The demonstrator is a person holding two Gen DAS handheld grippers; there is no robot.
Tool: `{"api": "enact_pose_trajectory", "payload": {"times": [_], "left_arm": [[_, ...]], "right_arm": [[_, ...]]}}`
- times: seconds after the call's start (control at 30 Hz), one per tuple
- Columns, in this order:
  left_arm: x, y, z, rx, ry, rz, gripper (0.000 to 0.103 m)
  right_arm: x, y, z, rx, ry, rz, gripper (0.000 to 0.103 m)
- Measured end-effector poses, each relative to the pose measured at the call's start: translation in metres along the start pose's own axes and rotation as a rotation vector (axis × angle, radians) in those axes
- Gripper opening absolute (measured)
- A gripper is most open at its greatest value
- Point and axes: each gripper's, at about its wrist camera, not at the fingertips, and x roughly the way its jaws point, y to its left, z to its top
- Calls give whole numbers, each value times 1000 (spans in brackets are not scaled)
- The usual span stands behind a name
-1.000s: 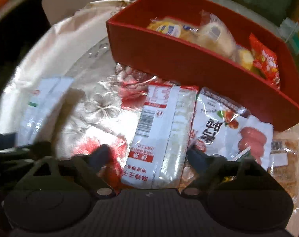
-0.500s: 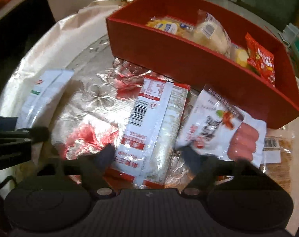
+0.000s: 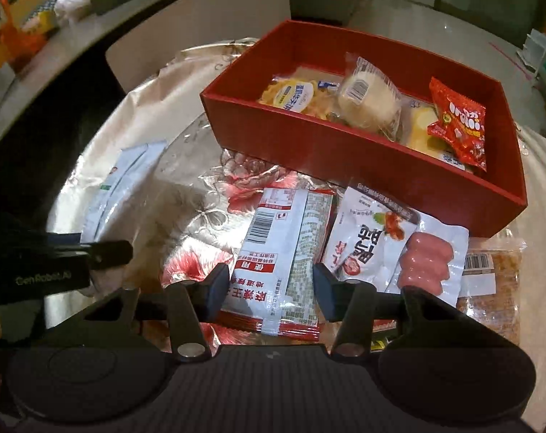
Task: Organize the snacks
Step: 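Grasp the red-and-white striped packet with the right tool while the left tool holds the white packet, then lift both held packets and carry them over the red box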
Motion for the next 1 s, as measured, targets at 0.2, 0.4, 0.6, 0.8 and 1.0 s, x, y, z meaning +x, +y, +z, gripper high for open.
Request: {"api": "enact_pose_trajectory", "payload": {"times": [0.2, 0.4, 0.6, 0.8, 1.0], "left_arm": [[4, -1, -1, -4, 21, -13, 29], [11, -3, -9, 45, 63, 3, 30], [25, -9, -13, 89, 83, 60, 32], [33, -18, -9, 152, 45, 148, 38], [36, -19, -7, 132, 39, 139, 33]], "right_arm": [[1, -4, -2, 31, 11, 28, 57], [-3, -6, -5, 52, 23, 45, 57], [25, 0, -8, 18, 78, -12, 62], [36, -3, 6, 24, 42, -46, 80], [47, 13, 3, -72, 55, -106, 85]]}}
